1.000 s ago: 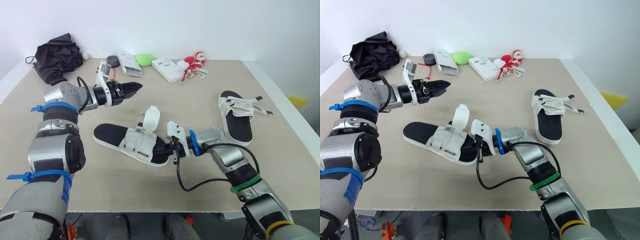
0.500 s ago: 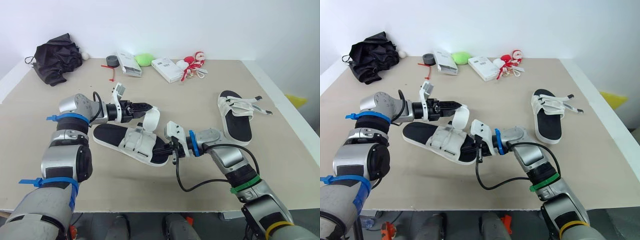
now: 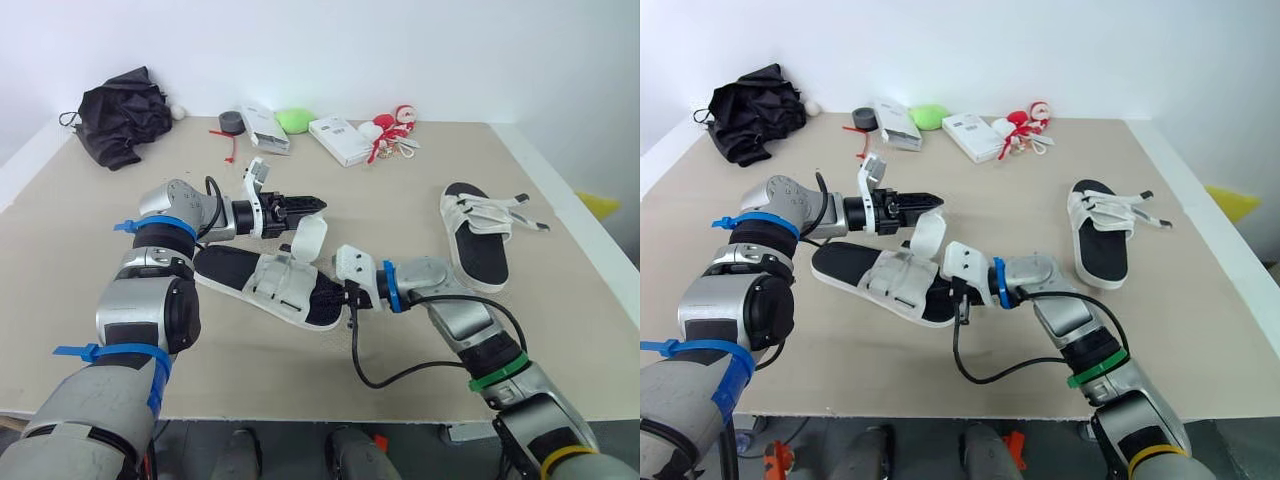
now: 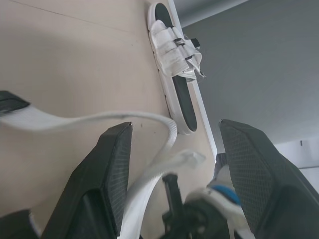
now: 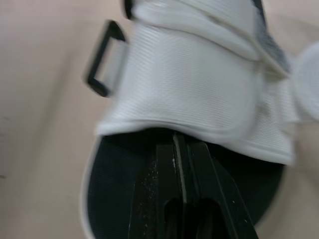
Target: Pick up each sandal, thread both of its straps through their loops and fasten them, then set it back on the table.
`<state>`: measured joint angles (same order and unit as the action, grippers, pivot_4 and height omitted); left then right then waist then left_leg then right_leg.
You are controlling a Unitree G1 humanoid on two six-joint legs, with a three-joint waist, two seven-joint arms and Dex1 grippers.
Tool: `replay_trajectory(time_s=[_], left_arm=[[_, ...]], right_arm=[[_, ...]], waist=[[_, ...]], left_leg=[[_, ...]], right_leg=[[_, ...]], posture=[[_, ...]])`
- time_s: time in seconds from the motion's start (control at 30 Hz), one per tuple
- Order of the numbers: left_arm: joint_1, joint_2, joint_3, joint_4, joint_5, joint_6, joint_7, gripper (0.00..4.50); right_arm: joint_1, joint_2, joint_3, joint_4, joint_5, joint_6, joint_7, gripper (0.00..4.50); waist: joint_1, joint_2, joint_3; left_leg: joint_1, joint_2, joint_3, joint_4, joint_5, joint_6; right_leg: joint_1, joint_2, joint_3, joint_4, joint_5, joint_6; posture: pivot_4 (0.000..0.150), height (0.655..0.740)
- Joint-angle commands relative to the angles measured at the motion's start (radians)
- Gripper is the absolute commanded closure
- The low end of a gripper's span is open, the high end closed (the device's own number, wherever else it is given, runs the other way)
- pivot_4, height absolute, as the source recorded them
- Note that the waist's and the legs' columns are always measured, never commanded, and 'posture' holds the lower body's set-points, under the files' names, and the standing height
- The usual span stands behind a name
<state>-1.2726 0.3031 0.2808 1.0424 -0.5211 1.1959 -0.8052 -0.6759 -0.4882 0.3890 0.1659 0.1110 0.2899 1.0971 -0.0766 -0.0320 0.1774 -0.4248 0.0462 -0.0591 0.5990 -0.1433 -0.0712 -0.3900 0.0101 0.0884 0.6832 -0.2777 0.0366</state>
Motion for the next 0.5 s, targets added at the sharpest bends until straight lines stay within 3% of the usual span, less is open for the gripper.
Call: replay_trajectory(time_s=[0.03,0.3,0.5], left_arm=[[-0.006,0.03,0.009,-0.047,-0.016,0.022,-0.024,1.64],[0.078,0.162,-0.038,-0.127,0.016,0.027,-0.06,1.64],[0.09,0.141,0.024,-0.163,-0.041,0.049,-0.02,1.64]], right_arm=[[-0.005,-0.048,0.007,0.11,-0.074,-0.008,0.006,4.5],[-0.041,-0.015,0.033,0.192,-0.081,-0.055,0.024,4.5],[-0.042,0.003,0.032,0.204,-0.073,-0.057,0.038,4.5]], waist=[[0.002,0.0,0.0],[-0.001,0.0,0.0],[0.001,0.0,0.0]], left_leg=[[0.0,0.0,0.0,0.0,0.0,0.0],[0.0,0.0,0.0,-0.001,0.0,0.0],[0.0,0.0,-0.001,0.001,0.001,0.0]], right_leg=[[0.0,0.0,0.0,0.0,0.0,0.0],[0.0,0.0,0.0,0.0,-0.001,0.0],[0.001,0.0,-0.001,0.0,0.001,0.0]], posture=[[0.15,0.738],[0.15,0.738],[0.15,0.738]])
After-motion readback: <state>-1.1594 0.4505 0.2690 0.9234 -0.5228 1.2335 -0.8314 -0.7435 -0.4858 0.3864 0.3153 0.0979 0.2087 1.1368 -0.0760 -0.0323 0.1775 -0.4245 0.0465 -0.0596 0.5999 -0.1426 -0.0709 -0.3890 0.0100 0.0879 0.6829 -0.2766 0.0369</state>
